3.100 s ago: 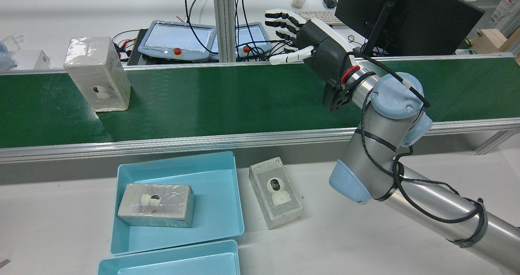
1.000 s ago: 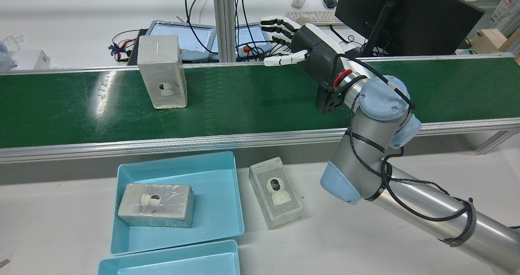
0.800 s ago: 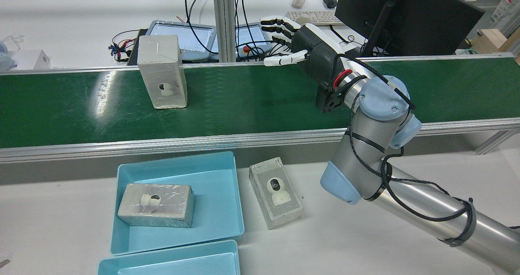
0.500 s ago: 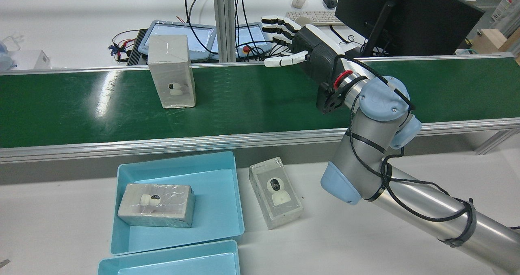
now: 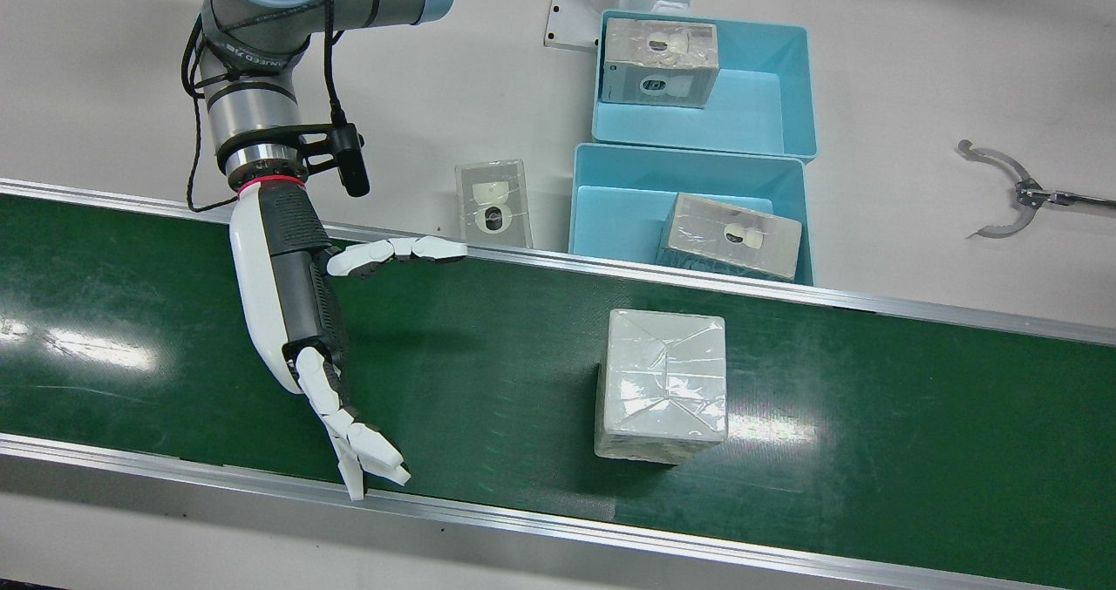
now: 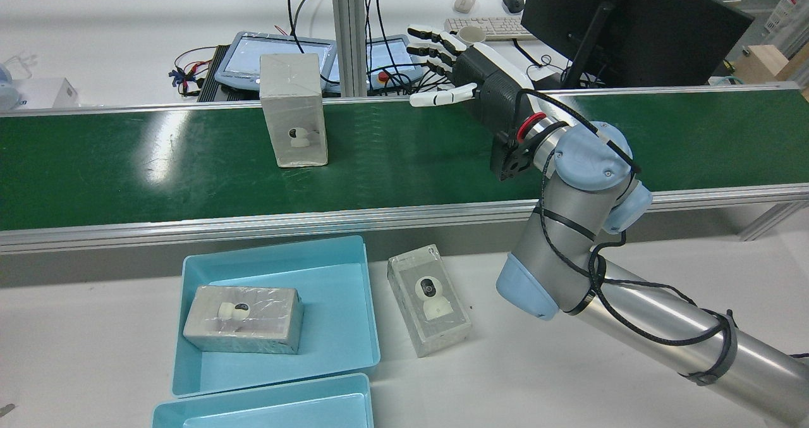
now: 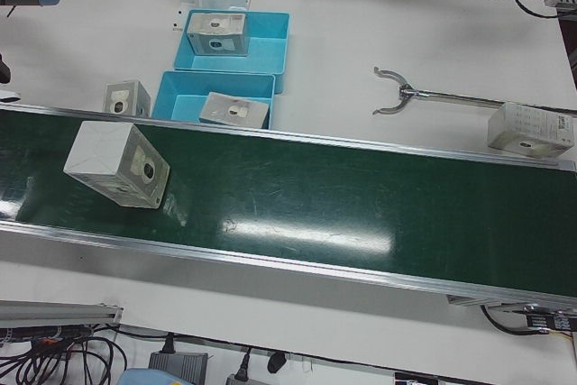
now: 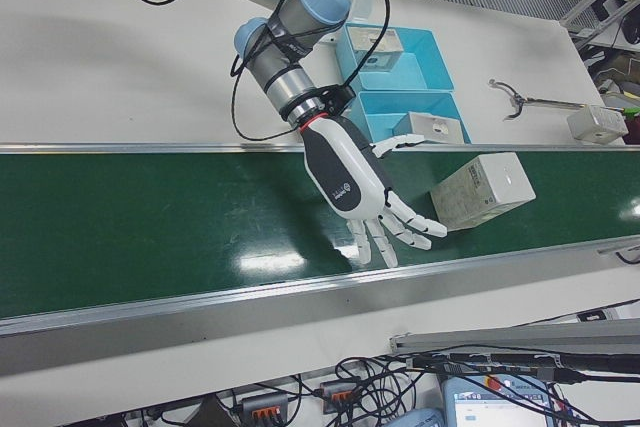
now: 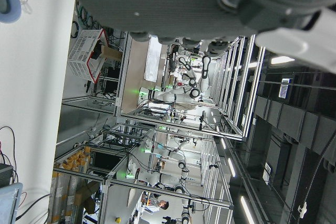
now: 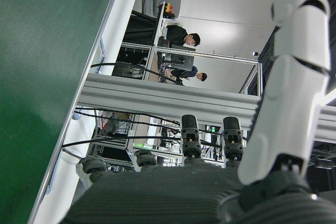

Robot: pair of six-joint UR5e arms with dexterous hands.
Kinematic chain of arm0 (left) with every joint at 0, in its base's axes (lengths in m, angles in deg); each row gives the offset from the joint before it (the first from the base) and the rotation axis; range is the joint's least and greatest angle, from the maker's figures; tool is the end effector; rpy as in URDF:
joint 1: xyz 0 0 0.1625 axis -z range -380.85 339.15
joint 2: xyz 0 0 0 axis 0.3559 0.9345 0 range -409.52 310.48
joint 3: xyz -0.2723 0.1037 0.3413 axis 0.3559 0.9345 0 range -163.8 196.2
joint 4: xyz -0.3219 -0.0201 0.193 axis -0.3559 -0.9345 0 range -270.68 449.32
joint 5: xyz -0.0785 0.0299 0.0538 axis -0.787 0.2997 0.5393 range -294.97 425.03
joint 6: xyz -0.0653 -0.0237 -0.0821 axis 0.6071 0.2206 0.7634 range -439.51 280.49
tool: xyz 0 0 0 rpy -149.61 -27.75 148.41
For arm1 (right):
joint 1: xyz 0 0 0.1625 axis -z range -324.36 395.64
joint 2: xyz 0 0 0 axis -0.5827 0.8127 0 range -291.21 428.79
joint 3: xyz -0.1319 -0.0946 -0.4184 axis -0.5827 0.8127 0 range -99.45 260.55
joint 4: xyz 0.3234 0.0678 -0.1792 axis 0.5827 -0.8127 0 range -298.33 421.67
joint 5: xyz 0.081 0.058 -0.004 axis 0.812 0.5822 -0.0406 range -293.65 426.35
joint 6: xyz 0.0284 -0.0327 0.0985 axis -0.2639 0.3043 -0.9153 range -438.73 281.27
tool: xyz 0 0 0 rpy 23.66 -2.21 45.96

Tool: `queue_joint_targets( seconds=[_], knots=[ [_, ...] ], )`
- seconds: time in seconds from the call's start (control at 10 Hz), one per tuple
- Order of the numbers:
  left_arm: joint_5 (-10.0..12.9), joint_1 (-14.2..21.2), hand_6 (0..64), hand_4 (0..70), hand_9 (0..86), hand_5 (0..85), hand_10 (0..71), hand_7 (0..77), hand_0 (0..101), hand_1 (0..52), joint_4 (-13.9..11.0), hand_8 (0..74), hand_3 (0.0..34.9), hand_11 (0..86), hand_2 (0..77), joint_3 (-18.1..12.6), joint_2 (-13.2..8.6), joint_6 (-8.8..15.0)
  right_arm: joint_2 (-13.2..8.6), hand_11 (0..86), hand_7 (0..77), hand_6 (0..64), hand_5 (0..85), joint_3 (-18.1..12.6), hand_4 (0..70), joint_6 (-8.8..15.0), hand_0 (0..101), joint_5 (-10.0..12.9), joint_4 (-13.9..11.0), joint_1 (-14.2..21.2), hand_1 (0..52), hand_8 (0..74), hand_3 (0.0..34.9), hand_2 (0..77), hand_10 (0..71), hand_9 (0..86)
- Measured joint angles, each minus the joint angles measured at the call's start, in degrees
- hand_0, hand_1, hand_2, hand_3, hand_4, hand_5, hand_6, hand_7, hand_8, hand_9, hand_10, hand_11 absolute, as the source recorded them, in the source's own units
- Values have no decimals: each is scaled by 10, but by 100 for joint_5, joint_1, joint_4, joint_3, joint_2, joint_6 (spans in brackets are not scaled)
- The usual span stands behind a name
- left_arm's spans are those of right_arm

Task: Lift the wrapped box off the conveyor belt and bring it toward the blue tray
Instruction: 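Close the right hand around the wrapped white box as it arrives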

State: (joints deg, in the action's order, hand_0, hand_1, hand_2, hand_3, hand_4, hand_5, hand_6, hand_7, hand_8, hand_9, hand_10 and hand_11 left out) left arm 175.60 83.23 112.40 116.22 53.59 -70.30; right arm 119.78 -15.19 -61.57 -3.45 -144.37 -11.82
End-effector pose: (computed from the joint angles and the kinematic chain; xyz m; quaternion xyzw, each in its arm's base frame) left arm -0.2206 -0.4866 0.5613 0.0966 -0.7008 0.7066 0.0167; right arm -0.3204 -0.6015 0.3258 -0.0761 -0.8030 0.5685 0.1620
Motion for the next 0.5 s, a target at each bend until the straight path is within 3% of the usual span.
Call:
queue_joint_targets(
  seconds=[0.5],
  knots=[
    [0,0,0,0,5,5,5,5,0,0,0,5,0,0,5,0,0,0,-5,27,185,0,213,44,49,-4,423,72,5,96,115,5,300,153,16,54]
  ],
)
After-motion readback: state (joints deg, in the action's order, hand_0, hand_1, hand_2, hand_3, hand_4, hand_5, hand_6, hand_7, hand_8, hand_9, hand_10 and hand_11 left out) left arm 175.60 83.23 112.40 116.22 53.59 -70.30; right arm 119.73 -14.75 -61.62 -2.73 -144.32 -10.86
